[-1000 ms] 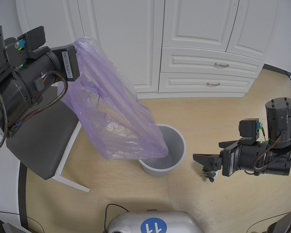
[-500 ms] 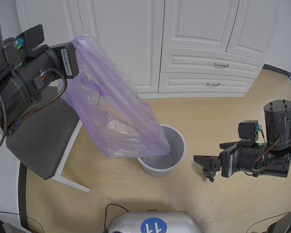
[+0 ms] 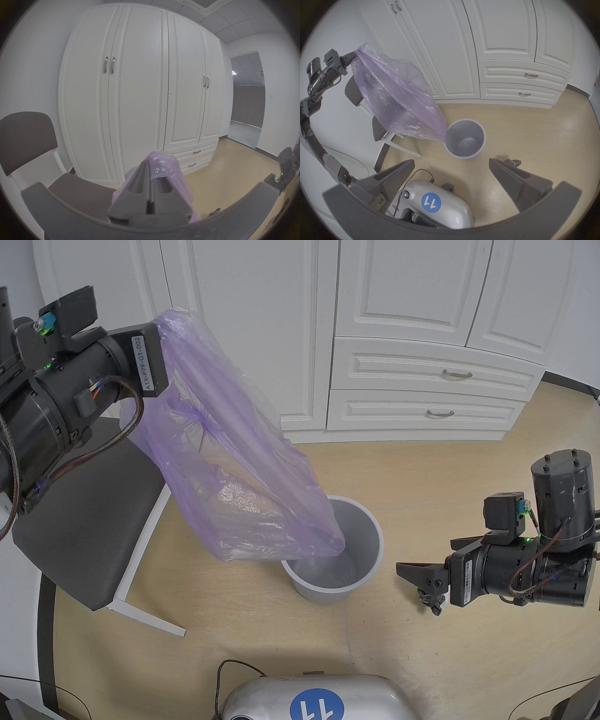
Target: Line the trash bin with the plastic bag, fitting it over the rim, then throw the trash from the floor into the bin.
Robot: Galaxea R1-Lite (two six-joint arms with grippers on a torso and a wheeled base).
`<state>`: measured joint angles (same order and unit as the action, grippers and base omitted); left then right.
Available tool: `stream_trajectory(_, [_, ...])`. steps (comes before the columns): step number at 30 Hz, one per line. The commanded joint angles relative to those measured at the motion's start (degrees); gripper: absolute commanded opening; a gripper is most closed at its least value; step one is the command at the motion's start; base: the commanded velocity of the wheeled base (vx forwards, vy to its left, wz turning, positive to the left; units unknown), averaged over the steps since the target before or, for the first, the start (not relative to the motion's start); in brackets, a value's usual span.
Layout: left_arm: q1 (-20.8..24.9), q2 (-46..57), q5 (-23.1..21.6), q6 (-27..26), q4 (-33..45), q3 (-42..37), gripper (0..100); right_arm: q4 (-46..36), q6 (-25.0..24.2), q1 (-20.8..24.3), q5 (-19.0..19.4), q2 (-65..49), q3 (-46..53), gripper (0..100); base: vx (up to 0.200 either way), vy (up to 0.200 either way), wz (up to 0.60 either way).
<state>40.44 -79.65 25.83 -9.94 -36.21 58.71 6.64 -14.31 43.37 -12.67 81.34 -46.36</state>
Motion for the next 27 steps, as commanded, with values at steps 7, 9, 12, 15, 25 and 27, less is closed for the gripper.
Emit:
stream_trajectory(7, [-0.01, -0.33, 0.1, 0.09, 0.08, -1.05, 0, 0.04, -0.1, -2.07, -0.08, -2.76, 1.71, 100, 0.0, 0.0, 0.0])
stream_trajectory(9, [-0.01, -0.42, 0.1, 0.0, 0.08, -0.79, 0, 0.04, -0.1, -2.15, -0.08, -2.67, 1.89, 100, 0.0, 0.0, 0.0])
stream_trajectory(12, [0.08, -0.59, 0.1, -0.17, 0.08, -0.26, 0, 0.04, -0.1, -2.15, 0.01, -1.97, 2.06, 100, 0.0, 0.0, 0.0])
stream_trajectory(15, [0.08, -0.85, 0.1, -0.17, 0.17, 0.0, 0, 0.04, -0.1, -2.07, 0.01, -1.36, 2.06, 100, 0.0, 0.0, 0.0])
stream_trajectory(25, [0.17, -2.61, 0.1, -0.17, 0.08, 3.43, 0, 5.92, -0.01, -0.13, -0.69, 4.18, 4.52, 100, 0.0, 0.0, 0.0])
stream_trajectory(27, [0.17, -2.61, 0.1, -0.08, 0.08, 3.34, 0, 7.77, -0.28, 0.66, -1.04, 6.29, 4.7, 100, 0.0, 0.0, 0.0])
